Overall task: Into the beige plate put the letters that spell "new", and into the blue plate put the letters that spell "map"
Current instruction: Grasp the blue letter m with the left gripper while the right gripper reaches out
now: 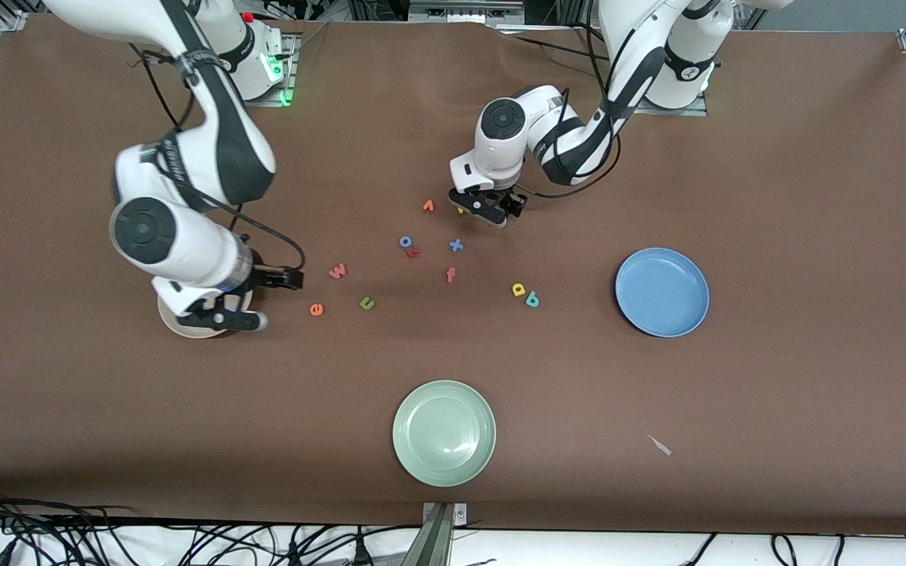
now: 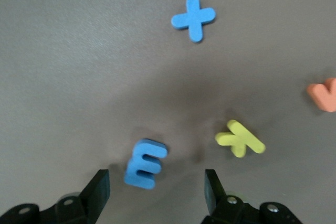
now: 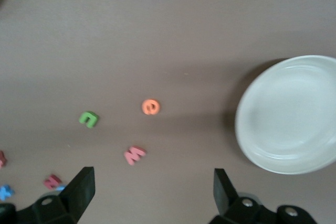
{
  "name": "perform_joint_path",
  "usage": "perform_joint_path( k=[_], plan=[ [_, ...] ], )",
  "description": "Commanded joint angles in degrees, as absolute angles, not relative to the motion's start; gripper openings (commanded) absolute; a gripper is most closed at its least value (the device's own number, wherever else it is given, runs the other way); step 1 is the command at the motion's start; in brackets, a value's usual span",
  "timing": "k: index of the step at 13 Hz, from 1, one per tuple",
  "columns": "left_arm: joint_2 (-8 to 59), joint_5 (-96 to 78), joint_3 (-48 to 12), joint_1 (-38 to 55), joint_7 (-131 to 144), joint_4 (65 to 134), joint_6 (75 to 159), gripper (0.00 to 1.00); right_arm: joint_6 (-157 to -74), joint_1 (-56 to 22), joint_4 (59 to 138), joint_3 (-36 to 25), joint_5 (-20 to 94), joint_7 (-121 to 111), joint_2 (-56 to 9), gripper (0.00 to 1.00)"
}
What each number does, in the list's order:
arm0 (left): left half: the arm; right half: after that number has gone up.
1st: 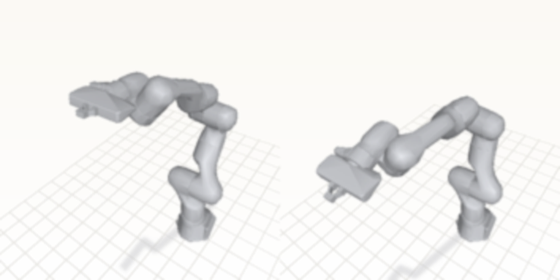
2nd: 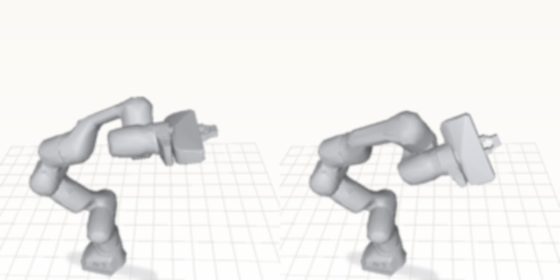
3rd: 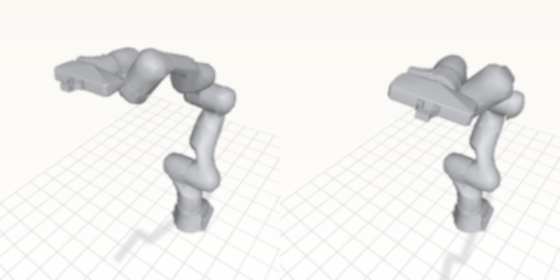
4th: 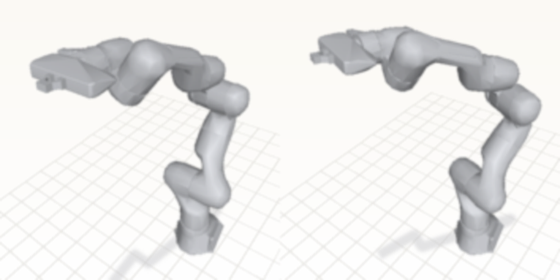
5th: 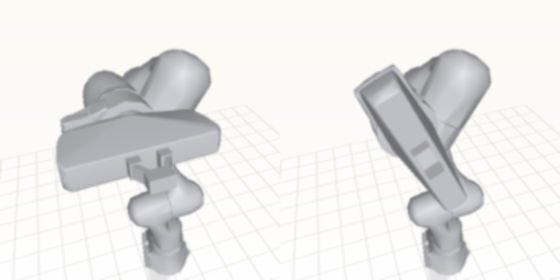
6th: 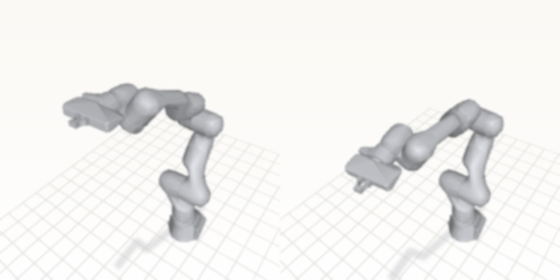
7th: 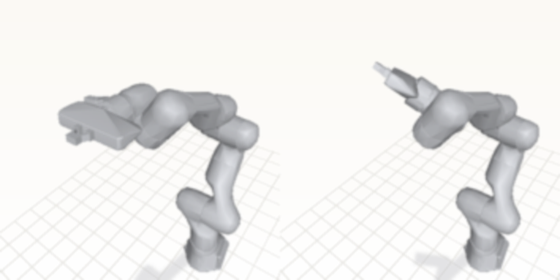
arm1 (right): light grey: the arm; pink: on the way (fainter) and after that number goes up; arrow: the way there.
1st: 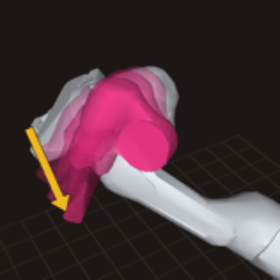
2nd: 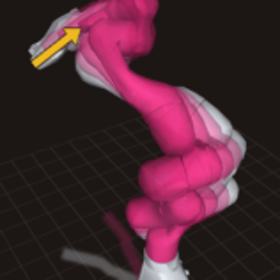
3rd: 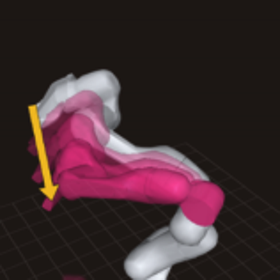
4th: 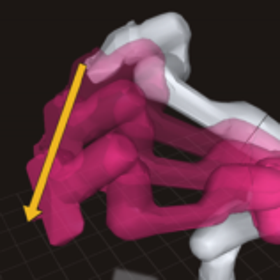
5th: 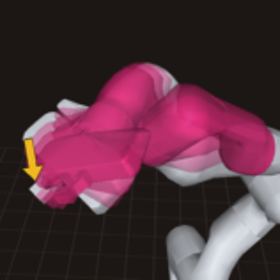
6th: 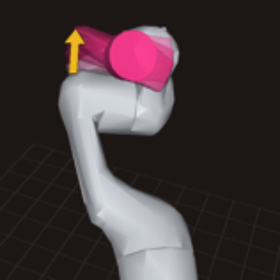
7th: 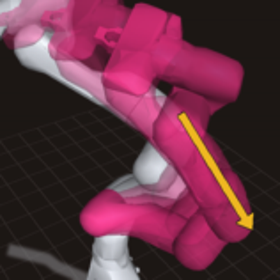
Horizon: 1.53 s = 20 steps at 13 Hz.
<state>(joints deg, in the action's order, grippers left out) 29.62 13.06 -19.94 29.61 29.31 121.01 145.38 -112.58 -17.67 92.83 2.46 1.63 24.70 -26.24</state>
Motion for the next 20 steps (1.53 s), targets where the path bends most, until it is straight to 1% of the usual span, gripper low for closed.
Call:
perform_joint_path(
  k=[1, 2, 3, 4, 5, 6, 7, 10, 11, 13, 14, 16, 18, 20],
  plan=[
    [31.3, 17.2, -19.8, 29.4, 31.2, 119.8, 146.8, 0.80, -118.9, -19.9, 95.8, 2.3, 1.8, 33.4, -27.3, 1.00],
    [31.8, 17.4, -19.8, 29.5, 32.0, 119.8, 147.7, 0.79, -120.5, -20.7, 97.1, 2.3, 1.8, 37.8, -27.3, 1.00],
    [32.2, 17.5, -19.7, 29.5, 32.1, 119.8, 148.1, 0.72, -121.5, -21.6, 98.0, 2.3, 1.8, 42.0, -27.3, 1.00],
    [32.2, 17.5, -19.7, 29.5, 32.2, 119.8, 148.1, 0.52, -122.8, -22.0, 99.0, 2.3, 1.8, 46.5, -27.3, 1.00],
    [31.8, 17.5, -19.7, 29.4, 32.2, 119.8, 148.1, 0.37, -124.6, -22.1, 100.3, 2.3, 1.8, 50.8, -27.4, 1.00],
    [31.5, 17.5, -19.7, 29.4, 32.1, 119.8, 147.8, 0.27, -126.2, -22.6, 101.8, 2.3, 1.8, 53.8, -27.5, 1.00],
    [31.0, 17.6, -19.7, 29.3, 32.1, 119.8, 147.5, 0.20, -127.8, -22.8, 103.5, 2.3, 1.8, 56.3, -27.5, 1.00],
    [28.0, 17.6, -19.8, 29.1, 31.6, 119.7, 143.7, 0.17, -133.3, -22.8, 109.1, 2.3, 2.1, 61.2, -27.4, 1.00],
    [26.2, 17.6, -19.8, 28.8, 31.6, 119.6, 141.1, 0.16, -136.9, -22.8, 112.0, 2.4, 2.1, 61.8, -27.0, 1.00],
    [23.4, 17.6, -19.8, 28.0, 30.4, 117.2, 133.5, 0.15, -143.1, -22.8, 116.7, 3.3, 2.1, 63.2, -26.8, 1.00],
    [22.7, 17.6, -19.8, 26.5, 26.8, 114.8, 129.0, 0.15, -145.3, -22.9, 118.5, 3.4, 2.1, 63.4, -26.5, 1.00],
    [22.3, 17.5, -20.0, 20.3, 15.0, 110.7, 122.9, 0.16, -148.3, -22.9, 120.7, 4.2, 2.1, 65.1, -26.5, 1.00],
    [21.8, 17.5, -20.1, 15.3, 5.1, 109.8, 121.2, 0.17, -149.4, -22.9, 121.3, 4.5, 2.1, 65.5, -26.7, 0.98],
    [21.7, 17.6, -20.0, 9.5, -4.6, 109.8, 120.1, 0.17, -149.4, -22.9, 121.3, 4.6, 2.1, 65.6, -27.1, 0.89]
  ],
)
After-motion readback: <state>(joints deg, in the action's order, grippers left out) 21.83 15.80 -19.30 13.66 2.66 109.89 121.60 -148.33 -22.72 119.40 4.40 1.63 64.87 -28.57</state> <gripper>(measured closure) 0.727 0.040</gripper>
